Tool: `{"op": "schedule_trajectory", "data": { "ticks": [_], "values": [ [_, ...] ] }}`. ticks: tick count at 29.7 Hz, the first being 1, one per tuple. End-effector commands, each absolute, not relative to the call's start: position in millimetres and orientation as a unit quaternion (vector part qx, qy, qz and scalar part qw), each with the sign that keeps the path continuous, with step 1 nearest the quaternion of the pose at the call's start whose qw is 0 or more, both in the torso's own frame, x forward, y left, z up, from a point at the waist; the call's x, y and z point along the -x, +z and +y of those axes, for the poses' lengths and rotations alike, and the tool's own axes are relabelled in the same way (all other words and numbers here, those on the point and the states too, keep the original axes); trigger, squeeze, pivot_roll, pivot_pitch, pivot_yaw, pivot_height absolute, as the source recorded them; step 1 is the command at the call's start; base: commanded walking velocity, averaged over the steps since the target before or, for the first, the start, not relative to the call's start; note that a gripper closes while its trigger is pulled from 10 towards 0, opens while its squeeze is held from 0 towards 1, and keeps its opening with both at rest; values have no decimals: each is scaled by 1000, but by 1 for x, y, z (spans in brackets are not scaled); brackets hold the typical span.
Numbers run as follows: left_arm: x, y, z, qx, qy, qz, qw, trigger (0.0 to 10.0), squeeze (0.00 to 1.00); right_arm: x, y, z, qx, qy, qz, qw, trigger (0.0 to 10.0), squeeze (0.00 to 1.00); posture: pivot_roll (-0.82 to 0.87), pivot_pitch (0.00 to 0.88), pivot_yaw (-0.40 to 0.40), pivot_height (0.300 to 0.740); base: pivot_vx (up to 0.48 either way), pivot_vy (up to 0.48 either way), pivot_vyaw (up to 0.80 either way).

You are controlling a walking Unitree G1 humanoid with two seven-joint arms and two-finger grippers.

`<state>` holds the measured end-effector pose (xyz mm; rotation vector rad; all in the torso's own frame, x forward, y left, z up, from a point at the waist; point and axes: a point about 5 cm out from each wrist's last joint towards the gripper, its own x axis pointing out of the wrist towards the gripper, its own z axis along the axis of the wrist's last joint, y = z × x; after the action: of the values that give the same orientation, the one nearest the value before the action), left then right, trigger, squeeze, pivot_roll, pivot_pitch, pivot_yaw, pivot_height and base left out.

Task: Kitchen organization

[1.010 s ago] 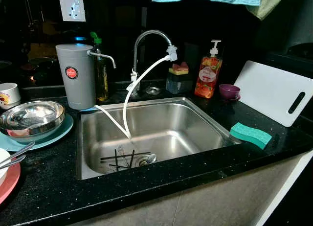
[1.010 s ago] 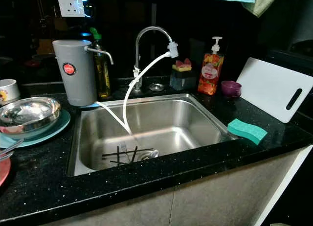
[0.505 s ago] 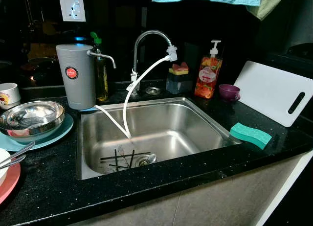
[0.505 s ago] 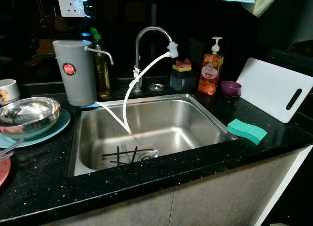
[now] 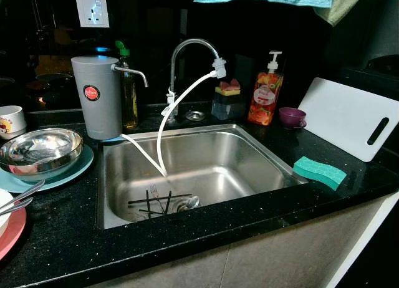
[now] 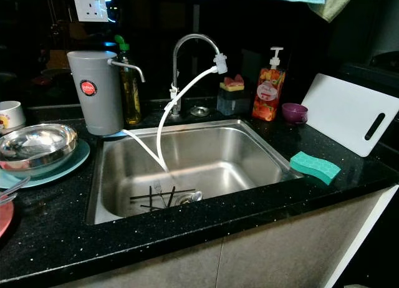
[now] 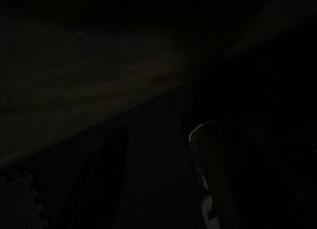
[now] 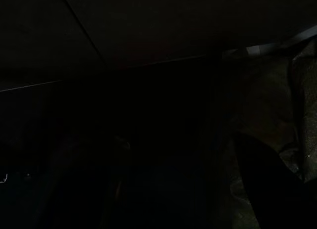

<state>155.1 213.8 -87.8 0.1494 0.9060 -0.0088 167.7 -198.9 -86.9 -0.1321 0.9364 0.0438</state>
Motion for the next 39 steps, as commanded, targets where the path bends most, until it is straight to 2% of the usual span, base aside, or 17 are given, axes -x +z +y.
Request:
{"op": "schedule_trajectory", "data": {
  "ticks": [1, 39],
  "values": [
    [-154, -89, 211, -74, -9, 441, 895, 10000, 0, -164, -88, -200, 70, 23, 459, 886, 10000, 0, 44, 11, -77, 740, 0, 0, 0],
    [-150, -91, 211, -73, -7, 449, 891, 10000, 0, -163, -89, -200, 70, 22, 461, 884, 10000, 0, 45, 16, -78, 740, 0, 0, 0]
  ]
}}
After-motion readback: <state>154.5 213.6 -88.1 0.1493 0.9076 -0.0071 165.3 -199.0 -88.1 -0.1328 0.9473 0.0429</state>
